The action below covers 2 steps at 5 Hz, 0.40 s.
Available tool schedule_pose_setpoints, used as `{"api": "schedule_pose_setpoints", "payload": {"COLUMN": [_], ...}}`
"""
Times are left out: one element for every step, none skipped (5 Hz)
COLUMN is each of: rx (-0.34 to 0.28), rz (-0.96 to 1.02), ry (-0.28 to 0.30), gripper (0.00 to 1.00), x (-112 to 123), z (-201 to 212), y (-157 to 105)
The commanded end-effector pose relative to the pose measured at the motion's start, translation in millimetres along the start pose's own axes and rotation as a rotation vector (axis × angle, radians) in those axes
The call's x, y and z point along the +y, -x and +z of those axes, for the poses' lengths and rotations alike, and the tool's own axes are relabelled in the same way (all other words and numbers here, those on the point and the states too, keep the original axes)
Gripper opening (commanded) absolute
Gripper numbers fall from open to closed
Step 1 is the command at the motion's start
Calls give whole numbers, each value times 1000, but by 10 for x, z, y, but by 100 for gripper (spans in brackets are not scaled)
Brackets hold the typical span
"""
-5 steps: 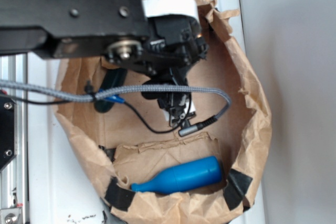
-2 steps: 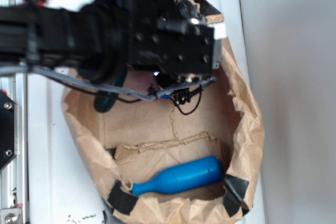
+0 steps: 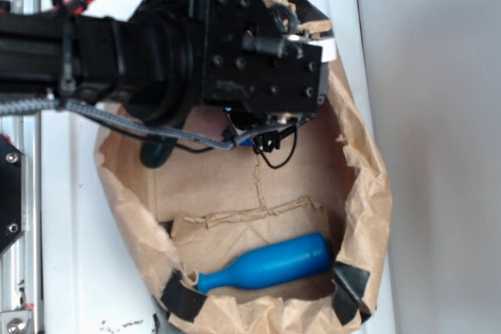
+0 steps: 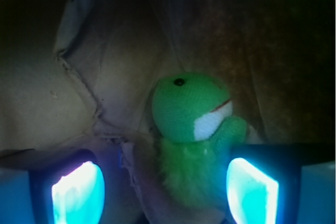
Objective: Grab the green animal.
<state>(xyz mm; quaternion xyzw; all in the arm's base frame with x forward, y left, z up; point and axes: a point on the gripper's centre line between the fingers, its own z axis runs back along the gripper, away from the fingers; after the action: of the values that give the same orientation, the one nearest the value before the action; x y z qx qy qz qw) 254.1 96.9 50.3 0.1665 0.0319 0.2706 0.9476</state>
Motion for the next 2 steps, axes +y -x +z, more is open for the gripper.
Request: {"api": "schedule_pose_setpoints", "payload": {"rx": [-46,-87], "rz": [23,-38], "ry": [49,133], "gripper": [100,100], "x": [99,167], "z": [209,351], "y": [-68,62]}}
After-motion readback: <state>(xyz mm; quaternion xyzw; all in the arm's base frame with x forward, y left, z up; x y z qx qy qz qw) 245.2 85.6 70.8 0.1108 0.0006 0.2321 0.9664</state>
